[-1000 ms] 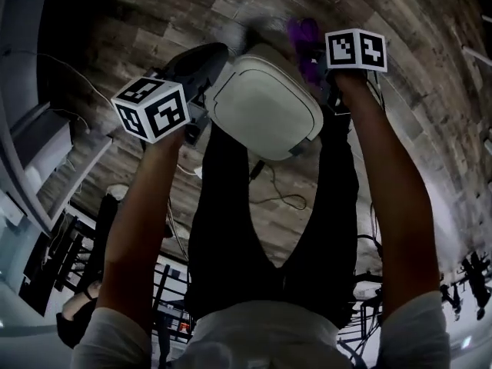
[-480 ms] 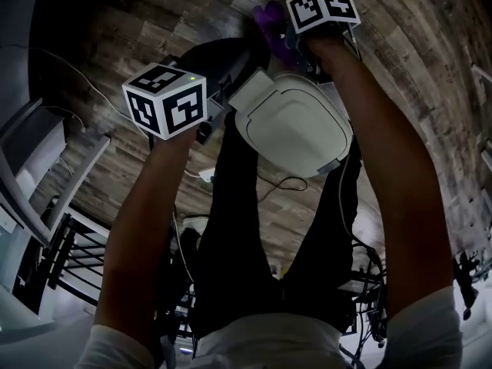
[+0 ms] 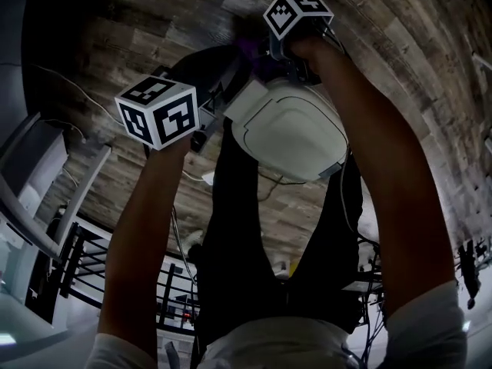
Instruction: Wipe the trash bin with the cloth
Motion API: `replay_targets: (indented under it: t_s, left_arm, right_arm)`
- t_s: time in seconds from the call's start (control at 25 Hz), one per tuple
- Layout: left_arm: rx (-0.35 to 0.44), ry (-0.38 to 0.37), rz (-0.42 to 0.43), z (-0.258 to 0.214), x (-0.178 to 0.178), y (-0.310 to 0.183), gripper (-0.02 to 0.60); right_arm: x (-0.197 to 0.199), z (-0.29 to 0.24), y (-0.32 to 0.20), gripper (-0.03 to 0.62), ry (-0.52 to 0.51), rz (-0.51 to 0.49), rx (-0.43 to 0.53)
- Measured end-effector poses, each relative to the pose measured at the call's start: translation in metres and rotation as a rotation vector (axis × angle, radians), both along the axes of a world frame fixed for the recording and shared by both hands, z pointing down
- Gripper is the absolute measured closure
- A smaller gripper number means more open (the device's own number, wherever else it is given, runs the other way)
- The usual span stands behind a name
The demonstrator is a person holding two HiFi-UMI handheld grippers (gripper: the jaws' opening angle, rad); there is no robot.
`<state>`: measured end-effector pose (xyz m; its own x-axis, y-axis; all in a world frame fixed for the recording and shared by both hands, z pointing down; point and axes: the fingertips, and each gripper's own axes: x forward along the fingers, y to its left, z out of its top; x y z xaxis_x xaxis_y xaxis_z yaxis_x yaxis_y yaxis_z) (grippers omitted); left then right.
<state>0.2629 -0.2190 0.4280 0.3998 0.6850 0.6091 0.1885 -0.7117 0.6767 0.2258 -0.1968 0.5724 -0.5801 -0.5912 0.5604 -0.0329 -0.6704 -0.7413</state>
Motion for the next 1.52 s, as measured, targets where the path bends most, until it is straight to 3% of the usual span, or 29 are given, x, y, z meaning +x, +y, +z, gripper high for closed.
replay_targets:
  t_s: [0.16,0.76,1.52]
  left_arm:
    - [-0.006,-0.003,0.023,0.001,0.005,0.010,0.574]
    - [-0.003,-0.038,0.189,0.004,0.012,0.085,0.574]
    - [-0.006,-0.054,0.355,0.004,0.008,0.189,0.574]
  right_arm:
    - [-0.007,0.011,0.030,0.500,0.010,-0.033,-0.046]
    - [-0.004,0.004,0.105,0.500,0.038,0.238,-0.036]
    - [-0.065,0.008,0.214,0.499,-0.014,0.388,-0.077]
